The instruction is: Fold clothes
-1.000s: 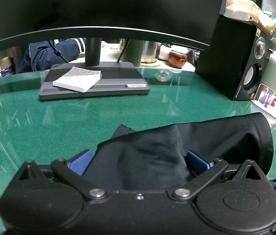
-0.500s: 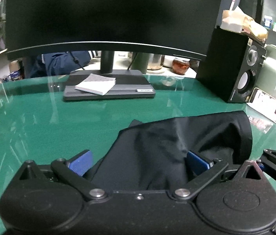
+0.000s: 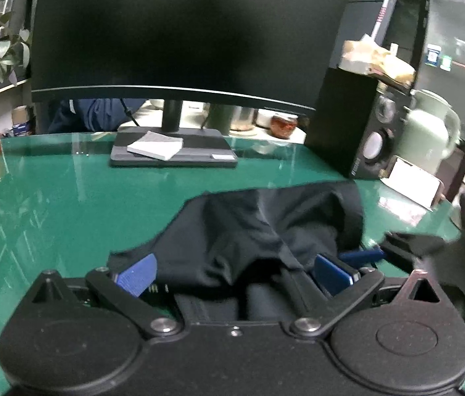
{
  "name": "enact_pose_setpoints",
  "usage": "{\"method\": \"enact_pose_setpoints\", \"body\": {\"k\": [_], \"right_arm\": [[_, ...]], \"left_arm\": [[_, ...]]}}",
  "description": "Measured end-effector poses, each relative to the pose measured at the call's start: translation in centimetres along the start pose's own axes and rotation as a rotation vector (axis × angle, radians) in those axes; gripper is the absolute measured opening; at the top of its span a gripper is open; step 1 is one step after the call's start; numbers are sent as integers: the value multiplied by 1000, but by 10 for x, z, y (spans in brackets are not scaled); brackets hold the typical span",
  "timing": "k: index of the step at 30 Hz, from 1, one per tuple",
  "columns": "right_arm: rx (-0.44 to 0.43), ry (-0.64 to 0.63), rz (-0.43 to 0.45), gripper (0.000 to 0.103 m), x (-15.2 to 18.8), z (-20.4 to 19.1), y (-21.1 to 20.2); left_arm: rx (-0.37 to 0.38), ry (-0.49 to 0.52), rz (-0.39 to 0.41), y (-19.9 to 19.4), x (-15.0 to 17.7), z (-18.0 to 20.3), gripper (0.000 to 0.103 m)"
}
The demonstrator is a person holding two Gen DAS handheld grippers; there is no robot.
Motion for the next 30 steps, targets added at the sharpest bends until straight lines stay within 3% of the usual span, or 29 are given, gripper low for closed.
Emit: {"method": "enact_pose_setpoints", "body": {"k": [5,9,13,21,24,26,30], "right_arm": [[0,0,0,103,0,0,0],[5,2,0,103,0,-1,1],[29,21,-2,103,-1,-4,1],[45,41,-4,103,-2,-4,3],[69,63,-19,103,-2,-5,0],[91,59,27,103,0,-4,-17],[114,5,210,103,-6,4,-62]], "left_arm": [[59,40,-82,-4,26,19,103],[21,55,-97,-4,36,25,103],[50,-5,-107,-5,38,15,103],[26,26,-151,5,45,18,103],[37,37,-134,-1,45,19,103],[51,31,-123,-6,45,19,103],[103,69,-157,-1,49,33,103]]}}
Point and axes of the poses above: each gripper's, at about its wrist camera, not at the fingertips, and y roughly the way its jaws point, z to its right, x to its underside, the point moved 4 cm from there along y, roughly the way its jaws point, and after that the axes turned 11 degrees about x, right-handed, at the moved point
